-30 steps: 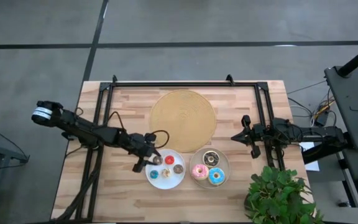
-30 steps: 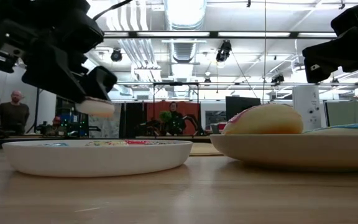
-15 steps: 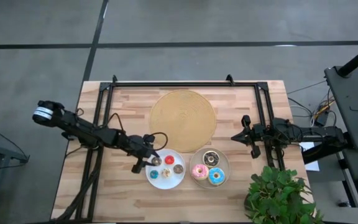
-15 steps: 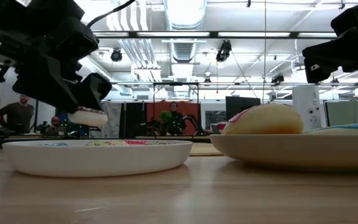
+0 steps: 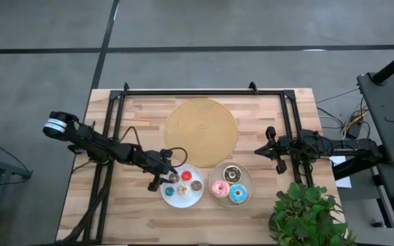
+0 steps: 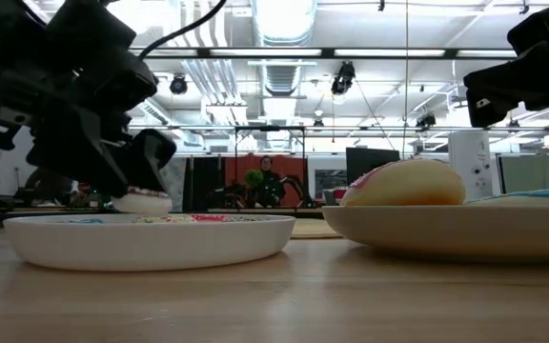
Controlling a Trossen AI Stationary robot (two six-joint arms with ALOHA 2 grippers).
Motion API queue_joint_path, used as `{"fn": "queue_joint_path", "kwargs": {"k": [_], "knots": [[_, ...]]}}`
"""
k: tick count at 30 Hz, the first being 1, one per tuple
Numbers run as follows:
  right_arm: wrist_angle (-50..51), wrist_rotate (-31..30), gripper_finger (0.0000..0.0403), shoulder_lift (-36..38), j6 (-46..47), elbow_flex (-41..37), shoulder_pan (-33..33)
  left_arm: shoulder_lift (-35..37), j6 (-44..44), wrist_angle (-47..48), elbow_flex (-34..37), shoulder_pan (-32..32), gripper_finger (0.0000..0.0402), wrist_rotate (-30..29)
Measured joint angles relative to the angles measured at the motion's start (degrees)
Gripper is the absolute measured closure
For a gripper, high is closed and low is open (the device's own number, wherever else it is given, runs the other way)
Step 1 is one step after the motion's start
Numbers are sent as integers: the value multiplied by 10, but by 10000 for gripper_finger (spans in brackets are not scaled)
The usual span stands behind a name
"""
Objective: Pick & Place donuts
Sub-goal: Put the small brown donut on the white plate
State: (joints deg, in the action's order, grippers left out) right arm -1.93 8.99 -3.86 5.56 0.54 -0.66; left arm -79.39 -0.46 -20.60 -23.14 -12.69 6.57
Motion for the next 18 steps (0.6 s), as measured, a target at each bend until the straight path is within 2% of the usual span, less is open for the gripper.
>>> {"fn": "queue_joint_path", "kwargs": {"k": [18], "knots": [[0, 0, 394, 0, 0, 0, 0, -35, -3, -4, 0, 0, 211, 0]]}}
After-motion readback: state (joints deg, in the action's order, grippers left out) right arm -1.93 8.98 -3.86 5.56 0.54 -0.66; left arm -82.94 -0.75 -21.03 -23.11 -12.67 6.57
